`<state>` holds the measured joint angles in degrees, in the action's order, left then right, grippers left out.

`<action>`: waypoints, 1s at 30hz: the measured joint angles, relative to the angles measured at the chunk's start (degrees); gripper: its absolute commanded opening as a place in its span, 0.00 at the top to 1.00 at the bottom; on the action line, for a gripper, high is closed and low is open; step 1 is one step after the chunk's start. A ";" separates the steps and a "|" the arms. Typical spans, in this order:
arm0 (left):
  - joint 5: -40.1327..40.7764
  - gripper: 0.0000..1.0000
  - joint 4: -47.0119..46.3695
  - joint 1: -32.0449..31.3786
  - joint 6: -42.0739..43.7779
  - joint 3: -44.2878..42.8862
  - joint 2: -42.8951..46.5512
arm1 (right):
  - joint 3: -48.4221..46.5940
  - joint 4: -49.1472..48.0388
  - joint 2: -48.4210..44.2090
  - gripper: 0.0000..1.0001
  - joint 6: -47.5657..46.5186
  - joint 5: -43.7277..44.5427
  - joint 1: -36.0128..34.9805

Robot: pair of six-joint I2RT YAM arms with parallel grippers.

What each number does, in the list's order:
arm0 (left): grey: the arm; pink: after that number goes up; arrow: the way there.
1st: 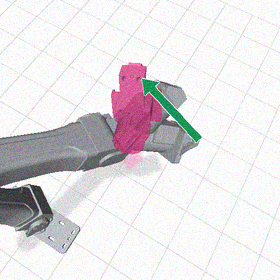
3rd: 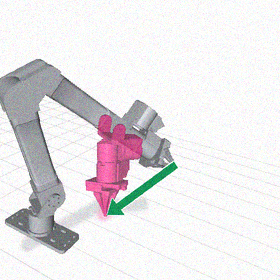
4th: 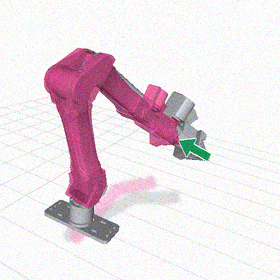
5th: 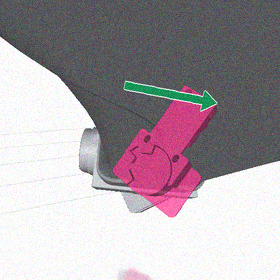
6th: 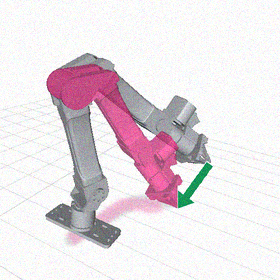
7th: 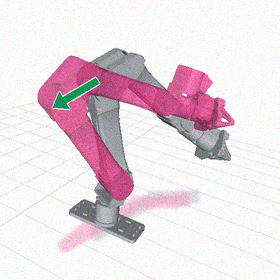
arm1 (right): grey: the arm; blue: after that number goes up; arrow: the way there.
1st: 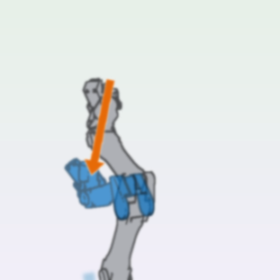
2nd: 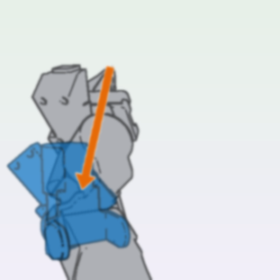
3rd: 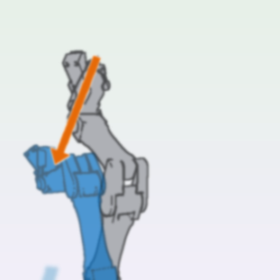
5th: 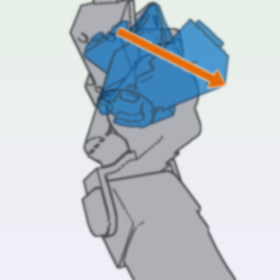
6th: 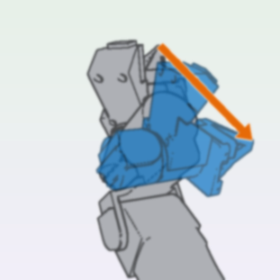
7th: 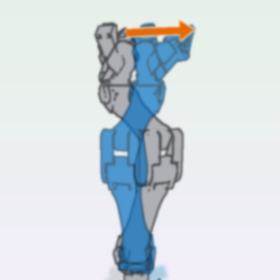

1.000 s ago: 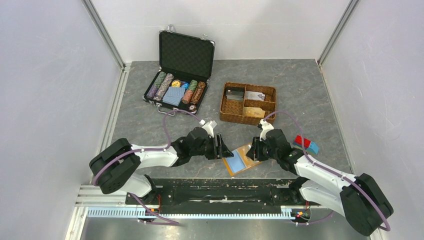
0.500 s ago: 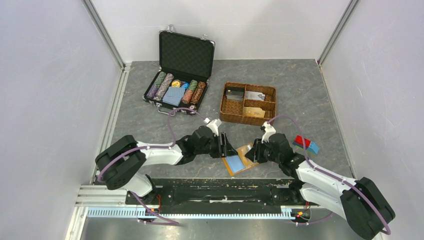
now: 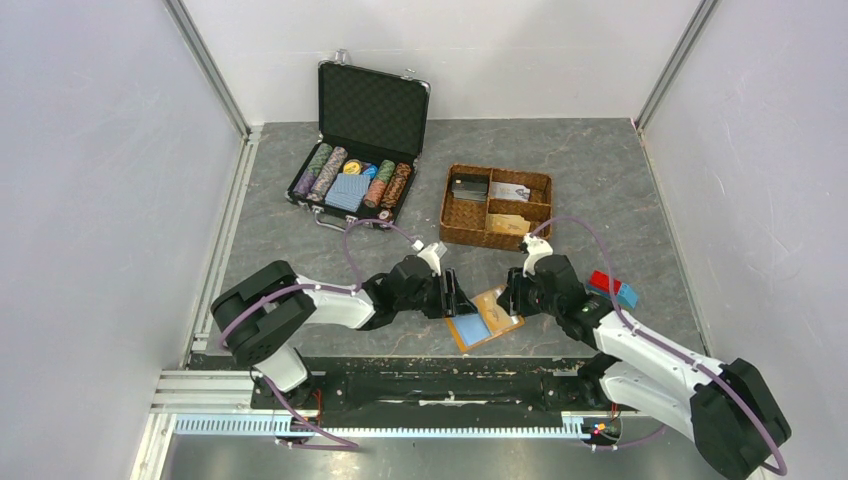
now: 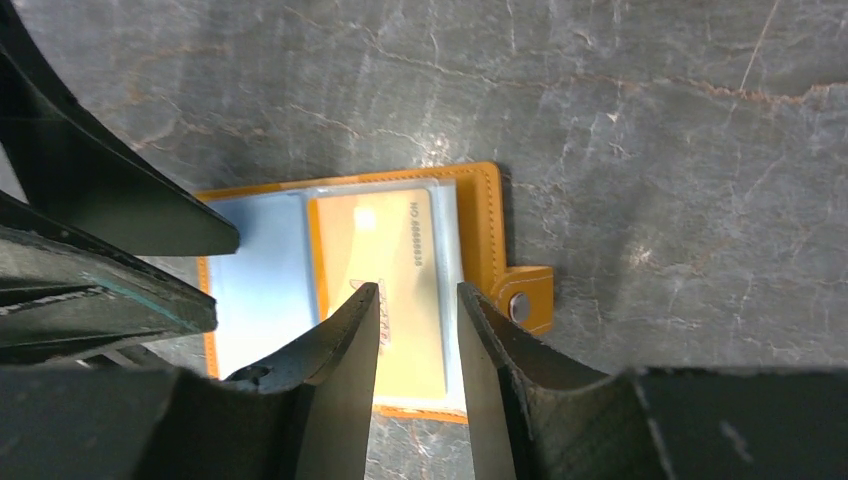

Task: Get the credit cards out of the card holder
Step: Remove the credit card from the card holder.

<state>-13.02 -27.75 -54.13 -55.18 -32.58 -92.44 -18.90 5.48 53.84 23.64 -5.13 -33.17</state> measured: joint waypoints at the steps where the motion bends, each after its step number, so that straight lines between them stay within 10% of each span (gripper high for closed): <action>1: 0.00 0.41 -0.13 0.00 0.00 0.17 -0.13 | 0.02 0.50 0.28 0.63 -0.39 0.28 0.00; 30: -0.59 0.53 -2.40 0.00 0.00 -0.17 -3.41 | 13.86 -17.38 -2.08 1.00 10.49 -6.56 0.02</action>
<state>-13.61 -30.15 -54.13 -55.18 -32.75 -95.85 -5.04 -11.90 51.77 34.13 -11.68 -33.15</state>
